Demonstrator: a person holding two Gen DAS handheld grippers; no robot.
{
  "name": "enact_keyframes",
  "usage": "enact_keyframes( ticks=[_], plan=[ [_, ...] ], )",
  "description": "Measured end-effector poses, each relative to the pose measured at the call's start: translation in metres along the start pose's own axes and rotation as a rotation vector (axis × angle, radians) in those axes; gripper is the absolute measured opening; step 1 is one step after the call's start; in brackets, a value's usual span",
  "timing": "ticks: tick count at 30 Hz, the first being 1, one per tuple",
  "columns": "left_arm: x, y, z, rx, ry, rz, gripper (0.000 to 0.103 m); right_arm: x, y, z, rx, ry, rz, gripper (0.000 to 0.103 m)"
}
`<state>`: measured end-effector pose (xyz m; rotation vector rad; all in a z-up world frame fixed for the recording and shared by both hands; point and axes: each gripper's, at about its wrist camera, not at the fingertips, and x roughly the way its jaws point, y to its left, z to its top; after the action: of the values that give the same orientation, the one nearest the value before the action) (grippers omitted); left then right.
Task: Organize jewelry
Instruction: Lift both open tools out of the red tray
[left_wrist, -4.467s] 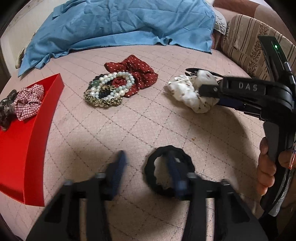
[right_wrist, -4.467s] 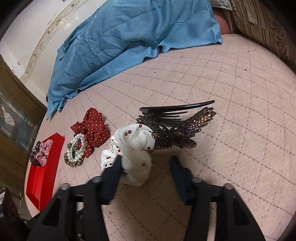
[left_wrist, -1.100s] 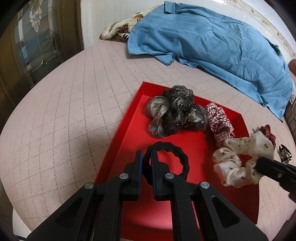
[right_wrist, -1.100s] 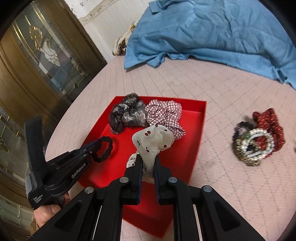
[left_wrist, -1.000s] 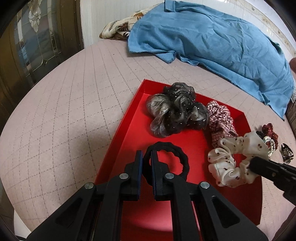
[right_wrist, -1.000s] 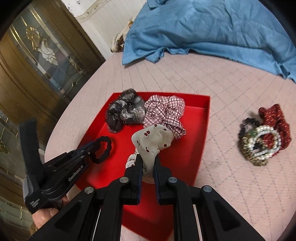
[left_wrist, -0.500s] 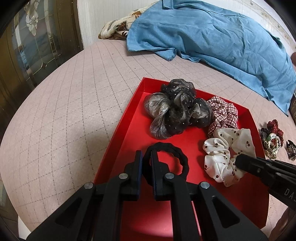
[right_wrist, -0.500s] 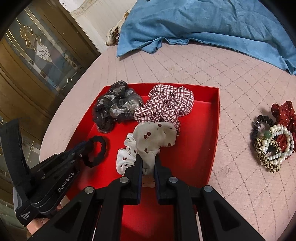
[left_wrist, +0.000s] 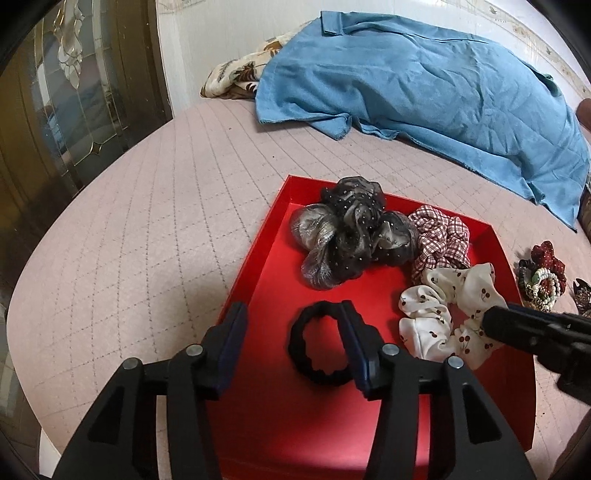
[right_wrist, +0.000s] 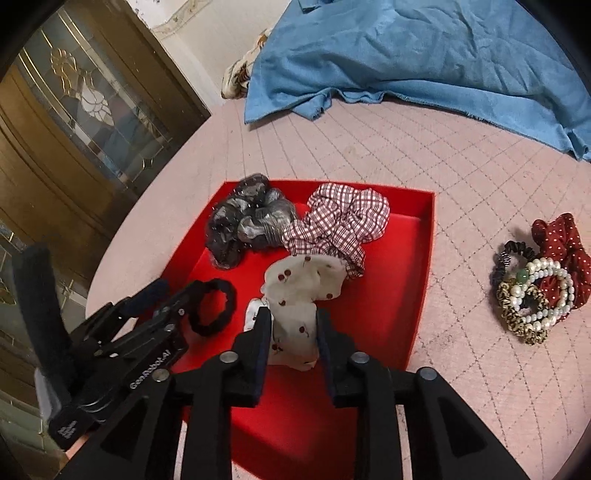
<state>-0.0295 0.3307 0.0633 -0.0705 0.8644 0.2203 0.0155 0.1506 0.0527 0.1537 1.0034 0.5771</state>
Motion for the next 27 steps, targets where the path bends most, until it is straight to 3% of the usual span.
enact_keyframes(
  ticks=[5, 14, 18, 22, 27],
  plan=[
    [-0.002, -0.002, -0.001, 0.009, -0.014, 0.016, 0.055, -0.017, 0.001, 0.0, -0.002, -0.032, -0.004, 0.042],
    [-0.009, -0.007, -0.006, 0.024, -0.041, 0.055, 0.06, -0.052, -0.006, -0.007, -0.001, -0.076, -0.026, 0.043],
    [-0.011, -0.01, -0.01, 0.034, -0.044, 0.073, 0.061, -0.071, -0.016, -0.016, 0.007, -0.093, -0.039, 0.048],
    [-0.02, -0.012, -0.013, 0.031, -0.073, 0.077, 0.061, -0.092, -0.032, -0.032, 0.014, -0.108, -0.066, 0.049],
    [-0.051, -0.023, -0.015, 0.053, -0.119, 0.066, 0.061, -0.131, -0.079, -0.06, 0.054, -0.134, -0.146, 0.053]
  ],
)
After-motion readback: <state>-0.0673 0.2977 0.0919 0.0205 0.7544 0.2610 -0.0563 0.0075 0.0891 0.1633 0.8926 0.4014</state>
